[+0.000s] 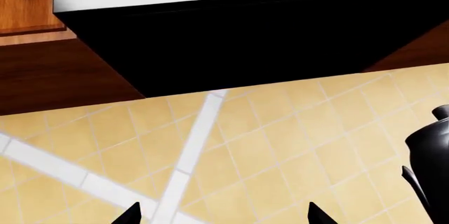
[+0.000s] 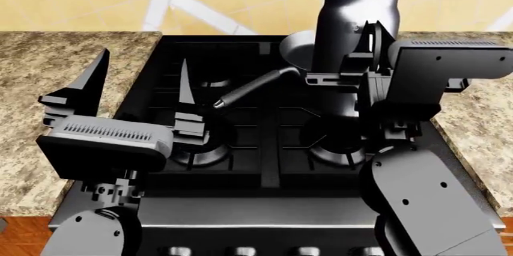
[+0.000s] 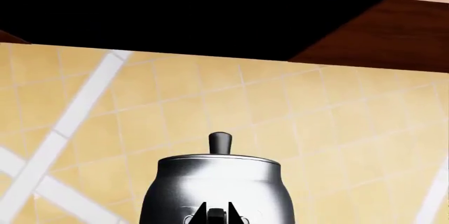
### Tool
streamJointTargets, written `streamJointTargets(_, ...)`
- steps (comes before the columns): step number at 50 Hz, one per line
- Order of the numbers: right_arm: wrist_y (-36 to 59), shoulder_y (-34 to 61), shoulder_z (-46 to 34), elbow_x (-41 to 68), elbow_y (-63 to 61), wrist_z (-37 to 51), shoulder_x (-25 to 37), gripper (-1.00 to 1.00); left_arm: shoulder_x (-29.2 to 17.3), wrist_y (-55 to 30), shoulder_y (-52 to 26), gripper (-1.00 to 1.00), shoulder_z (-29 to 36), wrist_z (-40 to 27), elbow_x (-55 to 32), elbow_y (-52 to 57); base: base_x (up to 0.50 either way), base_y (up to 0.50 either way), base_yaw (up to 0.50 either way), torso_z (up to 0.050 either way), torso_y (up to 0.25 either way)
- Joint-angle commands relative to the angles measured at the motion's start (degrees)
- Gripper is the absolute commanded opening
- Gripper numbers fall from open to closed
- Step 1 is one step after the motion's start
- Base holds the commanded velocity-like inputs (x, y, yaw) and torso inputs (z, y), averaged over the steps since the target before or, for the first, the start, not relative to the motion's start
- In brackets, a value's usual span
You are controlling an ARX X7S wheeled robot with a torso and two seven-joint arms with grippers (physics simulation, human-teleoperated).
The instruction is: Pick the kettle from the counter and place it on a stove burner. Then turn the burner on.
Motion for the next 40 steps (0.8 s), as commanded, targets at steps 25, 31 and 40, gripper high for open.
streamJointTargets(25,-11.2,-7.4,-0.8,-2.4,3.7,-0.1,1.6,-1.00,-0.6,0.1,-0.2,1.00,0.7,-0.7,-0.5,-0.3,0.00,0.00,0.00,0.000,0.000)
streamJointTargets(31,-13.8,-7.8,-1.2,-3.2,5.3,-0.3,1.9,-1.00,-0.7,0.2,-0.2,1.00,0.8,-0.8,-0.5,-0.3,0.00,0.00,0.00,0.000,0.000)
streamJointTargets(40,-15.9,-8.8,-1.6,-3.4,6.4,-0.3,1.9,-1.00,-0.9,0.3,-0.3,1.00,1.0,-0.9,-0.5,-0.4,0.00,0.00,0.00,0.000,0.000)
